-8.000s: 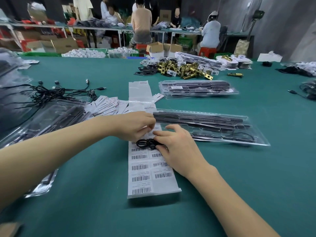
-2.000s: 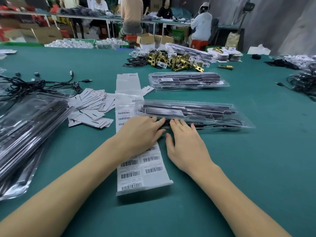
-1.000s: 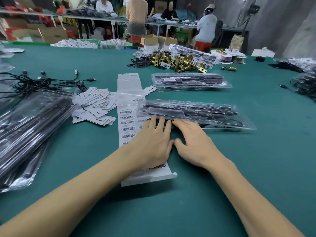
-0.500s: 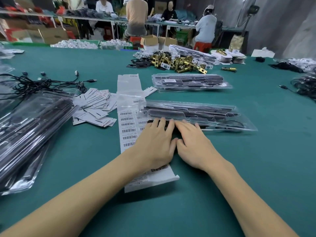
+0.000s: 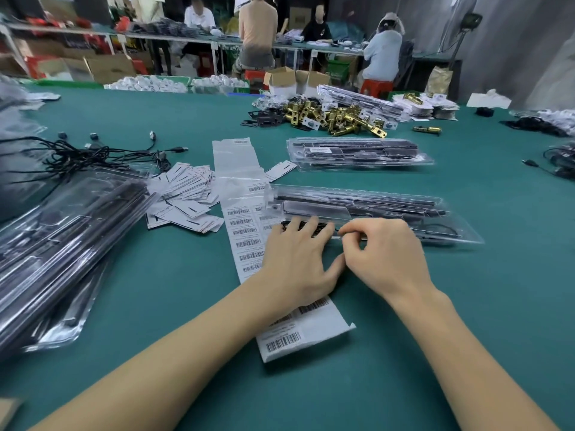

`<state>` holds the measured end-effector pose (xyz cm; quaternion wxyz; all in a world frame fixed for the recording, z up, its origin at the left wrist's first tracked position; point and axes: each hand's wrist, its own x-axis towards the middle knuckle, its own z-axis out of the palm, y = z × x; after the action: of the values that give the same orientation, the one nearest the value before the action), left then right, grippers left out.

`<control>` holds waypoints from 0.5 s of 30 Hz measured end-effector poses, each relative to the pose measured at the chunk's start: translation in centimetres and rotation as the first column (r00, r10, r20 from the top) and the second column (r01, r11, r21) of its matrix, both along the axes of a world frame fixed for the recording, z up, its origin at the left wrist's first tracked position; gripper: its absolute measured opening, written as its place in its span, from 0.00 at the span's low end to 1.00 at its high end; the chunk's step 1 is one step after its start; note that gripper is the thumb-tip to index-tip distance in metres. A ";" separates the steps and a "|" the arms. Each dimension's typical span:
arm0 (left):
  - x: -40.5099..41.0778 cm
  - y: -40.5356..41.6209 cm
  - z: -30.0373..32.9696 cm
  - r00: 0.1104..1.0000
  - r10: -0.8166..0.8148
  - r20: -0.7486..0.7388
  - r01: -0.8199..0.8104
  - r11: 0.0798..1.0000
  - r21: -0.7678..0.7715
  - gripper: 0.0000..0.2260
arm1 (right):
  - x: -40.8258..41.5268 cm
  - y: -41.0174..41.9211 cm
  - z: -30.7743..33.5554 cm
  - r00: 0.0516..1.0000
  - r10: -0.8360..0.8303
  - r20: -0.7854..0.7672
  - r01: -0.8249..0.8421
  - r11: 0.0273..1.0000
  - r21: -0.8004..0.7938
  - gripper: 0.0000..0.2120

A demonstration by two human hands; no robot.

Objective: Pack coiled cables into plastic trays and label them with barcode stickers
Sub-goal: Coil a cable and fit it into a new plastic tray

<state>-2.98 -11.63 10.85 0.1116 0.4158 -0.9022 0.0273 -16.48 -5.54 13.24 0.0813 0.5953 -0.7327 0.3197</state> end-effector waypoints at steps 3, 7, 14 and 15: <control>0.2 0.0 -0.4 0.999 -0.005 -0.044 0.005 1.000 -0.006 0.28 | 0.1 -0.7 0.2 0.997 0.015 0.069 -0.012 0.999 -0.045 0.08; 0.3 0.2 -0.6 0.995 -0.013 -0.098 0.014 1.000 0.013 0.27 | 0.3 -2.3 0.5 0.994 0.019 0.111 -0.011 0.997 -0.074 0.01; 0.7 -0.6 0.3 0.986 -0.037 -0.165 0.062 0.987 0.149 0.22 | 0.7 -5.8 0.9 0.997 -0.064 0.052 0.057 0.990 0.132 0.08; 0.8 -0.7 0.2 0.988 -0.038 -0.147 0.057 0.990 0.128 0.20 | 0.7 -6.3 1.1 0.996 -0.077 0.051 0.069 0.989 0.132 0.09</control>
<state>-2.18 -12.34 11.03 0.1493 0.4013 -0.9013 -0.0651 -15.76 -11.84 14.38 0.0334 0.5630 -0.7753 0.2845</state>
